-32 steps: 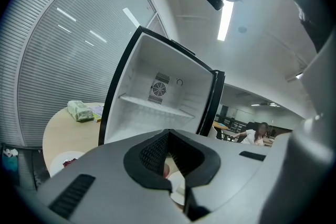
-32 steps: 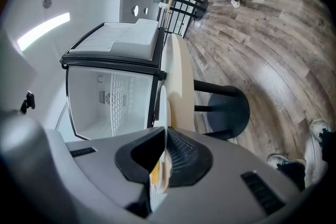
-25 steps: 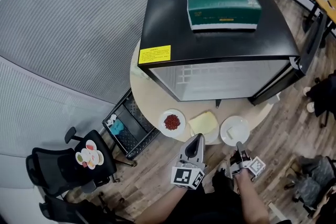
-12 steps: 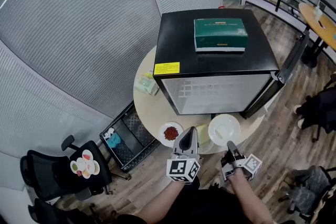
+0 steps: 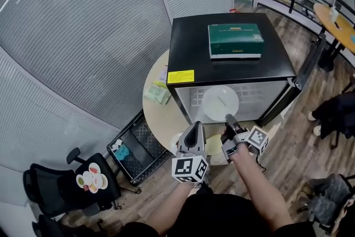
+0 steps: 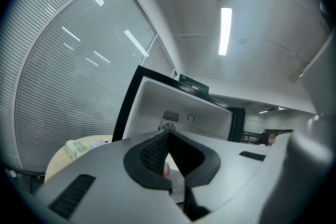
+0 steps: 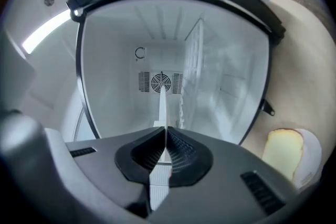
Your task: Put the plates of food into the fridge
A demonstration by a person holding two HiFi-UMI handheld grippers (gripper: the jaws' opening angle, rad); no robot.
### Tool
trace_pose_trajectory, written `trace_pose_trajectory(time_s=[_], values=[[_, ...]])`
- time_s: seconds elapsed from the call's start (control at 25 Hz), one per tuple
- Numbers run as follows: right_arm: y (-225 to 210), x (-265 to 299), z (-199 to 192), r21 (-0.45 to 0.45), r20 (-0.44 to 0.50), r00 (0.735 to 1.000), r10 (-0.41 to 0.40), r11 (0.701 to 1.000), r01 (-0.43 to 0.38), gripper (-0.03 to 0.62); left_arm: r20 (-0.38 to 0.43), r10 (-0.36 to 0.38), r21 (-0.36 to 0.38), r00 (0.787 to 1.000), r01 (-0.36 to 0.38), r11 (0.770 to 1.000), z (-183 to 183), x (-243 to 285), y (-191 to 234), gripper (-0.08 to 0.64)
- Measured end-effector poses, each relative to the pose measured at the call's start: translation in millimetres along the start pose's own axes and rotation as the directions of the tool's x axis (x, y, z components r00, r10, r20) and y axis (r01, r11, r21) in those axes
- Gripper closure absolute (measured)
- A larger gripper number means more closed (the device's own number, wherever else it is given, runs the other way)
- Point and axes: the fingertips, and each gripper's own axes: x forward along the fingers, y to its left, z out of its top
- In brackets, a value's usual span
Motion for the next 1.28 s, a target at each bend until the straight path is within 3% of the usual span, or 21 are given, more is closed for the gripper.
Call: trace_pose_trajectory(time_s=[0.48, 1.08, 1.28], values=[[-3.9, 101.4, -11.1, -0.002, -0.045, 0.991, -0.128, 0.992, 0.128, 0.575, -0.021, 0.017, -0.016, 1.000, -0.017, 1.000, -1.1, 15.2, 30.6, 0.557], [-21.2, 97.0, -12.8, 0.085, -0.031, 0.979, -0.202, 0.975, 0.204, 0.574, -0.033, 0.010, -0.024, 0.999, -0.010, 1.000, -7.1, 16.4, 36.4, 0.557], [-32.4, 89.5, -24.6, 0.129, -0.039, 0.981, -0.192, 0.972, 0.196, 0.575, -0.036, 0.012, -0.026, 0.999, -0.013, 1.000, -8.5, 13.7, 36.9, 0.557]])
